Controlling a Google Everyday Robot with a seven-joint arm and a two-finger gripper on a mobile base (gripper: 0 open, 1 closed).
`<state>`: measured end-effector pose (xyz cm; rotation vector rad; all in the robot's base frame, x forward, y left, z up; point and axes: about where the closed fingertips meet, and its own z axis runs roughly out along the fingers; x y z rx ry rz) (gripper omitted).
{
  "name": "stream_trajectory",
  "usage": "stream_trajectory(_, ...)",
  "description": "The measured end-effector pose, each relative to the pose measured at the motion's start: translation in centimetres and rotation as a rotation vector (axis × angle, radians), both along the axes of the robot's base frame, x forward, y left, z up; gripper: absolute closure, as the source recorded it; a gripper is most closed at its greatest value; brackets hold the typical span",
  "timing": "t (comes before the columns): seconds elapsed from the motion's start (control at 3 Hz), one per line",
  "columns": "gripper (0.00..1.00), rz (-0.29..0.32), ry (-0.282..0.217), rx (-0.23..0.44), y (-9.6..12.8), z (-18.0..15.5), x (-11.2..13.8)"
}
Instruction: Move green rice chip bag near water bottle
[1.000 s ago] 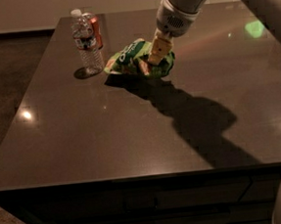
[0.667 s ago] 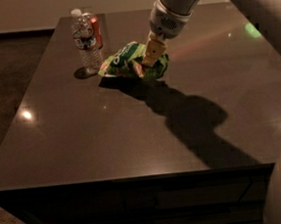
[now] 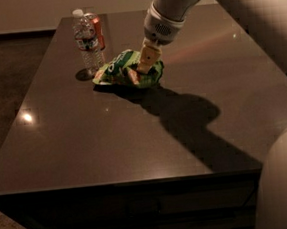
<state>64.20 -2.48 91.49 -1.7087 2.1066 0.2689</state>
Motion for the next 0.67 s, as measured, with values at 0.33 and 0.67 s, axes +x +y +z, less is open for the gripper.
stream_trajectory(0.33,0.29,0.004,0.003,0.001,0.28,-0.27,0.07)
stream_trajectory(0.67,0.05,0.005,0.004,0.002,0.43,-0.43,0.13)
